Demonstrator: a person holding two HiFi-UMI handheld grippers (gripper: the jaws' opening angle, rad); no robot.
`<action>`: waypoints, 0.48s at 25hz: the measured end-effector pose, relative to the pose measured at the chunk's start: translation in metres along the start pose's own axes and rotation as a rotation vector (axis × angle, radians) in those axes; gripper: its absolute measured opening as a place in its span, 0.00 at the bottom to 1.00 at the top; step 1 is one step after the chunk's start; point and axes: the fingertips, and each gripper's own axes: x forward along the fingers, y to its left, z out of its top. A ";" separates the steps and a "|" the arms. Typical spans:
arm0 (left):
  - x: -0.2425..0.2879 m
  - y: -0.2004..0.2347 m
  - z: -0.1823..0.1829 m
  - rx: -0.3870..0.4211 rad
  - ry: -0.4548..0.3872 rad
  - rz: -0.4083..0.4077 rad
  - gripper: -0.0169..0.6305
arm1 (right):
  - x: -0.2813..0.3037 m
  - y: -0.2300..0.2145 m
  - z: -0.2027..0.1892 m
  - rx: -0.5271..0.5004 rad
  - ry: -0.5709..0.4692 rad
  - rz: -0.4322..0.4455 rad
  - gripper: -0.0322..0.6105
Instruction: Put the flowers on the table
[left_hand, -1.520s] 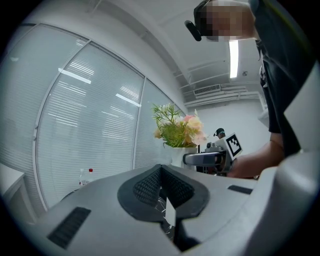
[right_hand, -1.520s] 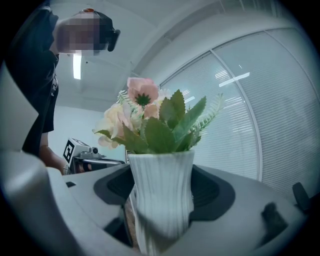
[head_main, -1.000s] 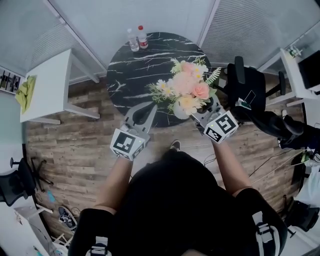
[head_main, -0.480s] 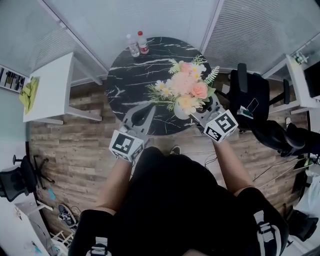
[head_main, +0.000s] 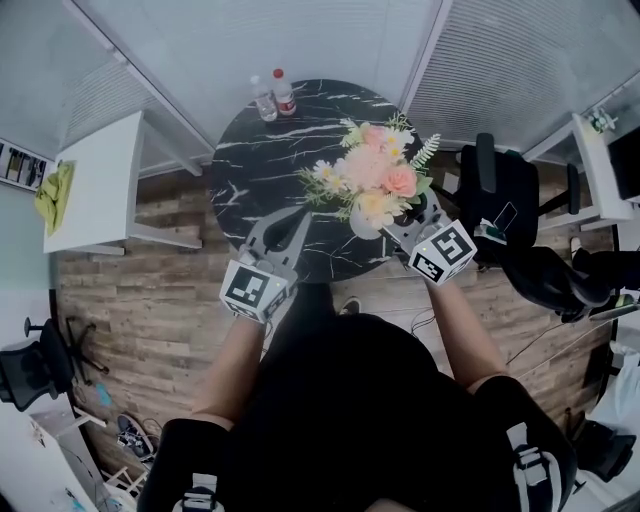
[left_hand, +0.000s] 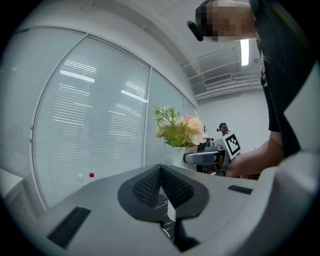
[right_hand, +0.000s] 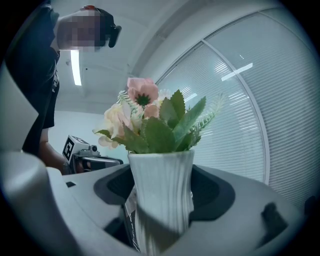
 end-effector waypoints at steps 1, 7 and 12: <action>0.002 0.006 -0.002 -0.002 0.000 -0.003 0.05 | 0.004 -0.003 -0.001 0.000 0.003 -0.006 0.59; 0.022 0.045 -0.011 -0.018 0.002 -0.020 0.05 | 0.034 -0.024 -0.009 0.002 0.023 -0.030 0.59; 0.040 0.079 -0.017 -0.028 0.009 -0.041 0.05 | 0.068 -0.045 -0.017 -0.010 0.030 -0.057 0.59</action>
